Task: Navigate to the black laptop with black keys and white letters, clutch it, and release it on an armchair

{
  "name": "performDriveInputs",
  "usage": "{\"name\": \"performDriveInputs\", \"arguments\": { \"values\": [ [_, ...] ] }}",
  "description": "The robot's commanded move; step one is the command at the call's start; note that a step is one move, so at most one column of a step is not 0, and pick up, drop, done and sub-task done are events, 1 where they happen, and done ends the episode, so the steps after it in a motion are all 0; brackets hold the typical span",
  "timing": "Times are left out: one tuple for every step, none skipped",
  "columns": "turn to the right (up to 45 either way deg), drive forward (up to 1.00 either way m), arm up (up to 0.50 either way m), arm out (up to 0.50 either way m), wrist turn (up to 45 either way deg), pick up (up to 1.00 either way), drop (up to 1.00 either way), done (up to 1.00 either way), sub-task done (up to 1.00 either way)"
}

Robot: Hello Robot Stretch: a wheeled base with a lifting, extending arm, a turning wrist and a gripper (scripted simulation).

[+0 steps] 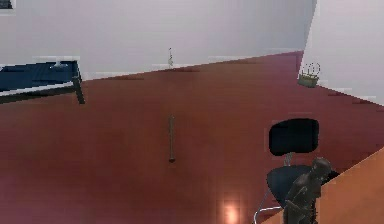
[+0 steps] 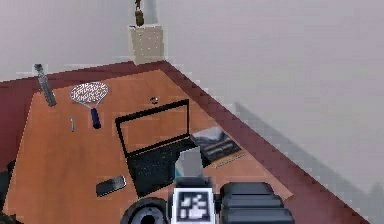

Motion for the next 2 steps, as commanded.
{"name": "performDriveInputs", "arguments": {
  "values": [
    [0.0,0.00,0.00,0.24,0.0,0.00,0.00,0.00,0.00],
    [0.0,0.00,0.00,0.00,45.0,0.00,0.00,0.00,0.00]
  ]
}}
